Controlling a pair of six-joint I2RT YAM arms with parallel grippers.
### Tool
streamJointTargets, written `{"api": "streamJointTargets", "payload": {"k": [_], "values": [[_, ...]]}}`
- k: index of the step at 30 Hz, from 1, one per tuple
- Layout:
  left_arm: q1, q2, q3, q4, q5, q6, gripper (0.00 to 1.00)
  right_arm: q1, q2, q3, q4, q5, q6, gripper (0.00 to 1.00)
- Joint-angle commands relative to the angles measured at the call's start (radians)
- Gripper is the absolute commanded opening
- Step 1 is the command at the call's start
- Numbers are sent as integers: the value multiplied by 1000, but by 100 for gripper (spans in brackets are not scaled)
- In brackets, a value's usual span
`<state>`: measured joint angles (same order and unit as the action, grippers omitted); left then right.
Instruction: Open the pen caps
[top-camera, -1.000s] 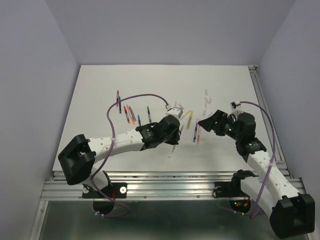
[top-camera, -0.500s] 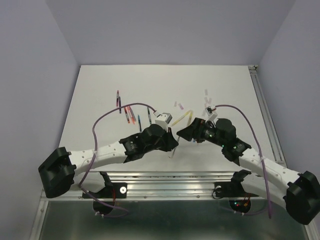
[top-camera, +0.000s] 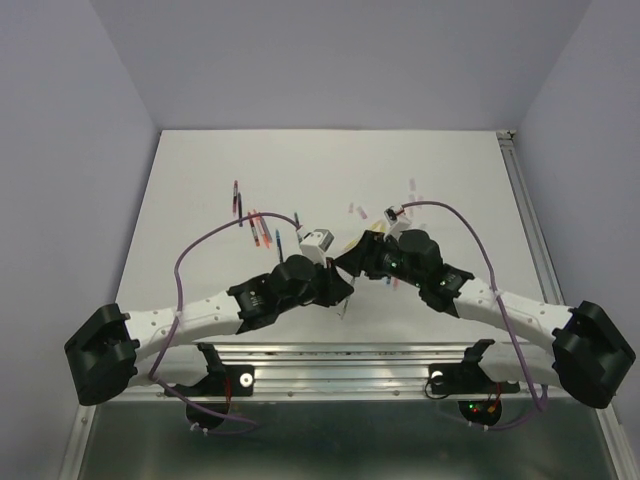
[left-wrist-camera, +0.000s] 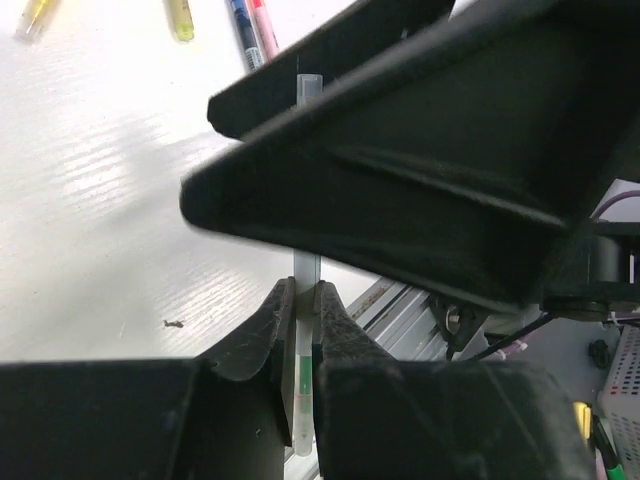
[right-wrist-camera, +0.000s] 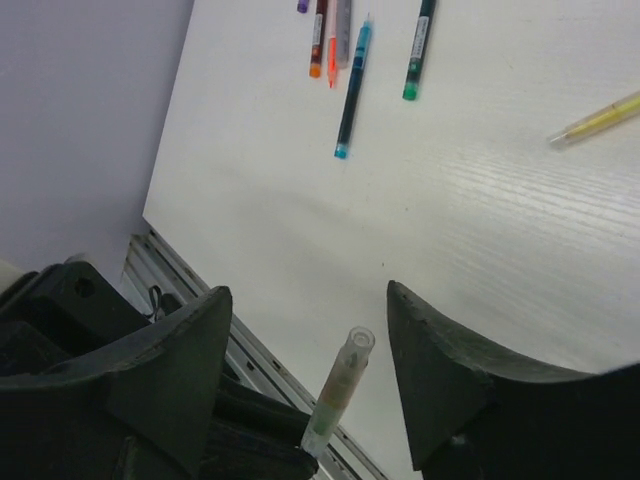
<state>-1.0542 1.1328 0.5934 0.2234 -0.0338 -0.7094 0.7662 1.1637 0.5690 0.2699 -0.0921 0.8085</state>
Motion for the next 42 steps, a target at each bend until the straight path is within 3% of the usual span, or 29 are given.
{"api": "streamJointTargets", "payload": {"k": [1, 4, 7, 12, 14, 18, 23, 27, 32, 38, 42], "values": [[-6, -27, -23, 62, -8, -15, 0, 12, 21, 92, 34, 69, -15, 54], [-6, -25, -24, 62, -15, -22, 0, 15, 13, 92, 22, 86, -11, 38], [-6, -30, -21, 64, -20, -27, 0, 15, 1, 98, -33, 118, -12, 15], [-7, -47, -21, 62, -47, -47, 0, 13, -16, 98, -77, 121, -19, 11], [-6, -53, -20, 63, -51, -55, 0, 13, -22, 85, -63, 103, -19, 1], [-6, -61, -23, 62, -40, -64, 0, 12, -27, 104, -87, 146, -35, 1], [-6, -85, -82, 53, -2, -90, 0, -26, 13, 181, -165, 333, -78, 1], [-9, -132, -165, 56, 73, -126, 0, -203, 99, 256, -130, 208, -100, 1], [-21, -212, -254, 59, 115, -168, 0, -254, 200, 365, -149, 227, -149, 1], [-23, -245, -250, 28, 49, -197, 0, -303, 275, 403, -187, 261, -201, 1], [-23, -220, -205, 4, -37, -205, 0, -334, 335, 397, -216, 373, -233, 1]]}}
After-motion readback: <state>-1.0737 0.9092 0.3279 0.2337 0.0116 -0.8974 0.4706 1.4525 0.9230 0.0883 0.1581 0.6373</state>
